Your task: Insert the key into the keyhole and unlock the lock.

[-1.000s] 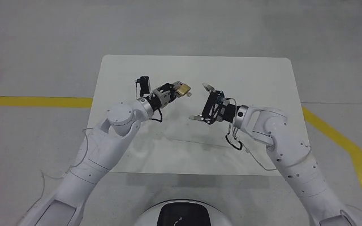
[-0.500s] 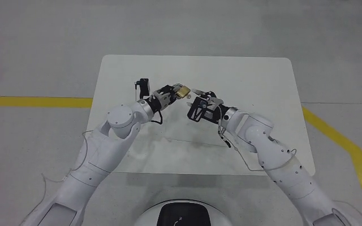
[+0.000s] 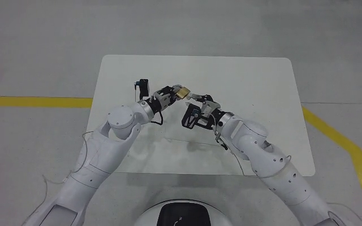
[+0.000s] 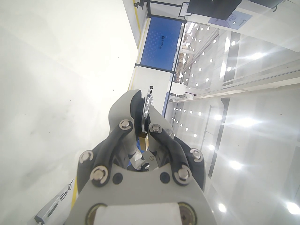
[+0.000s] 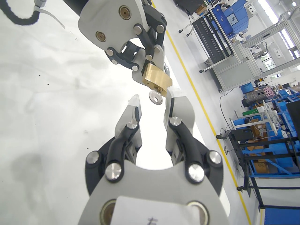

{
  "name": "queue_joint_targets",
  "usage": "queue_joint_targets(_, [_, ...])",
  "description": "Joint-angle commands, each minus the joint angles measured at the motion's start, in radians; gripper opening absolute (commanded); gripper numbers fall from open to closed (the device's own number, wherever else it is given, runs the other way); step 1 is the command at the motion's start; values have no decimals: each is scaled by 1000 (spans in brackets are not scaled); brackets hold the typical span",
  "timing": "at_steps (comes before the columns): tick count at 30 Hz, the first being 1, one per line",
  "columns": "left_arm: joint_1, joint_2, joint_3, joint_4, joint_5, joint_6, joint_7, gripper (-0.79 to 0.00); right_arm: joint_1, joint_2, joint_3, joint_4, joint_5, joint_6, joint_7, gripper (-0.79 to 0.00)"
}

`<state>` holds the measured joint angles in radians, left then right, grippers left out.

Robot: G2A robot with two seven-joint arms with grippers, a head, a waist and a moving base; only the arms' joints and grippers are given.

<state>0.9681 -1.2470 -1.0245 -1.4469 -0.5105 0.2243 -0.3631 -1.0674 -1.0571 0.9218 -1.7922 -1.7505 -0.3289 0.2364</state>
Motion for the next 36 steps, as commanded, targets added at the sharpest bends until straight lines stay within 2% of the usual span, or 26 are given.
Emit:
queue_joint_targets(1, [1, -1, -2, 0, 5, 0, -2, -785, 0, -2, -2, 1, -6, -6, 0, -597])
queue_joint_targets(5, [3, -3, -5, -1, 9, 4, -3, -785, 3, -7, 1, 8, 0, -23, 1, -785])
queue_joint_targets(16, [8, -9, -12, -3, 27, 8, -4, -785, 5, -20, 19, 34, 52, -53, -6, -785])
queue_joint_targets(19, [12, -11, -13, -7, 42, -3, 5, -785, 4, -25, 38, 57, 154, -79, -45, -785])
queue_joint_targets(23, [24, -12, -15, -19, 77, -37, 32, -785, 6, -28, 88, 120, 388, -177, -155, -785])
queue_joint_targets(25, [36, -13, -17, -31, 92, -59, 50, -785, 13, -28, 111, 157, 458, -222, -169, -785])
queue_joint_targets(29, [53, -14, -26, -44, 108, -80, 62, -785, 23, -29, 128, 196, 538, -269, -166, -785])
queue_joint_targets(34, [61, -16, -35, -49, 113, -82, 58, -785, 24, -30, 138, 213, 567, -297, -166, -785])
queue_joint_targets(35, [60, -16, -36, -48, 113, -81, 57, -785, 23, -30, 141, 215, 571, -302, -167, -600])
queue_joint_targets(36, [60, -17, -36, -46, 113, -78, 54, -785, 21, -29, 146, 219, 577, -308, -170, -222])
